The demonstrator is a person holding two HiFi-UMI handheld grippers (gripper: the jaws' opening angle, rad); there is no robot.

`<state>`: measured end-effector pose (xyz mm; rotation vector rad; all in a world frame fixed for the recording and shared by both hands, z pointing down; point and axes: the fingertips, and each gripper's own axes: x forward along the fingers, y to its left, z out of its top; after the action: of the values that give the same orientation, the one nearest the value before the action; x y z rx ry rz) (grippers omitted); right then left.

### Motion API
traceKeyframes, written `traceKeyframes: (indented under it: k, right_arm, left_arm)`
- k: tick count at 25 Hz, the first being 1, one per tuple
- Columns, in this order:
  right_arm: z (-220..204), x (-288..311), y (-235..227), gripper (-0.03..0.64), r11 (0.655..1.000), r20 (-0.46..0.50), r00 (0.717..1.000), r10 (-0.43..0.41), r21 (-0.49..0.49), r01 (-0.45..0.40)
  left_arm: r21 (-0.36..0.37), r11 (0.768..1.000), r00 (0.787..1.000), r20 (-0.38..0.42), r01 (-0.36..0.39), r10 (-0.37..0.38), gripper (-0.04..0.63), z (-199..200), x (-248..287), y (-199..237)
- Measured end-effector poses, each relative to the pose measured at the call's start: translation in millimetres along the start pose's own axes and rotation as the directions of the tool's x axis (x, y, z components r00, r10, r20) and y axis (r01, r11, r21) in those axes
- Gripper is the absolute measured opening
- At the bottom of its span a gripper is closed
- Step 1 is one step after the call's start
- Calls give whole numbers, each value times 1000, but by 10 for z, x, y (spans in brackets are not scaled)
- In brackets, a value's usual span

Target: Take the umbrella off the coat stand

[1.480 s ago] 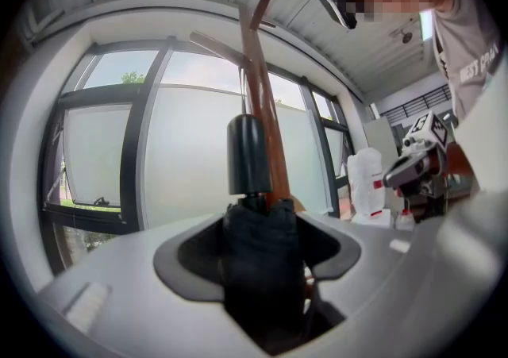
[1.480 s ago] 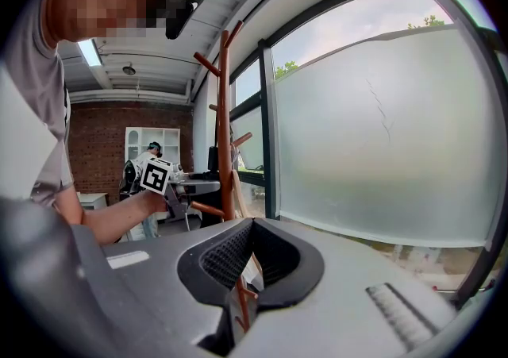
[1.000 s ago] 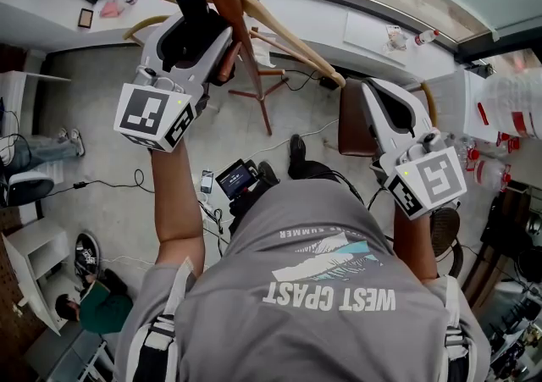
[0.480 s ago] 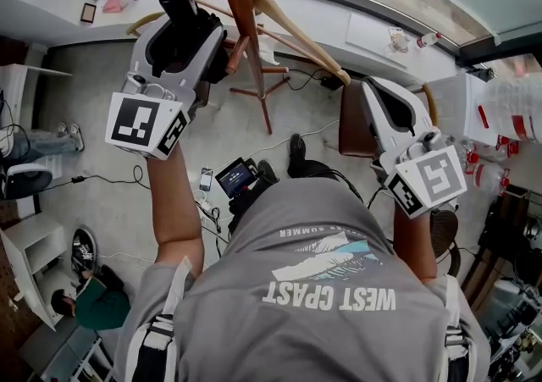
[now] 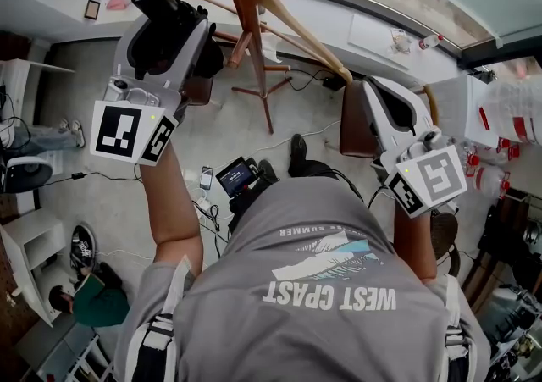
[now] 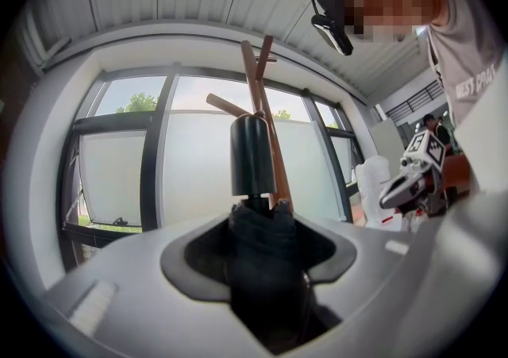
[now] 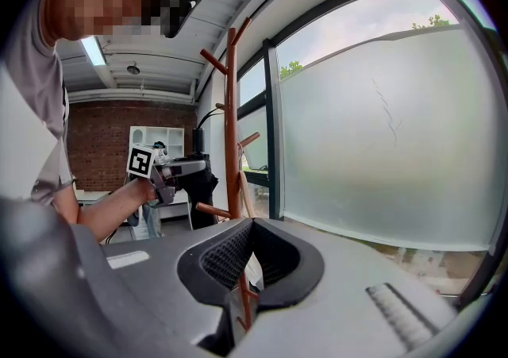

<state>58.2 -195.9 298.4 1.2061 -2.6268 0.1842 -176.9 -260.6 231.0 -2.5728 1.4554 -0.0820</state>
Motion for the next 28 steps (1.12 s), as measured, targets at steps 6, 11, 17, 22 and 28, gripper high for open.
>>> traceKeyframes:
  k: [6,11,17,22,28]
  right_arm:
    - [-8,-3,6,2,1000,3,1000,5,-1,-5]
    - [1,-31,36,2,1000,6,1000,9,-5,-9]
    - [21,-55,44,2,1000,13,1000,14,-6,-14]
    - [18,-85,57,2,1000,19,1000,22,-6,-22]
    - [21,-65,94,2,999,25,999,40,-8,-39]
  left_arm:
    - [15,1000,1000,14,-21,21,222,99,-61,42]
    - [26,999,999,28,-43,42,222,193,-156,77]
    - [47,997,997,35,-64,62,222,297,-234,110]
    - [68,994,996,40,-81,78,222,377,-304,97]
    - [86,991,994,36,-104,101,221,417,-364,130]
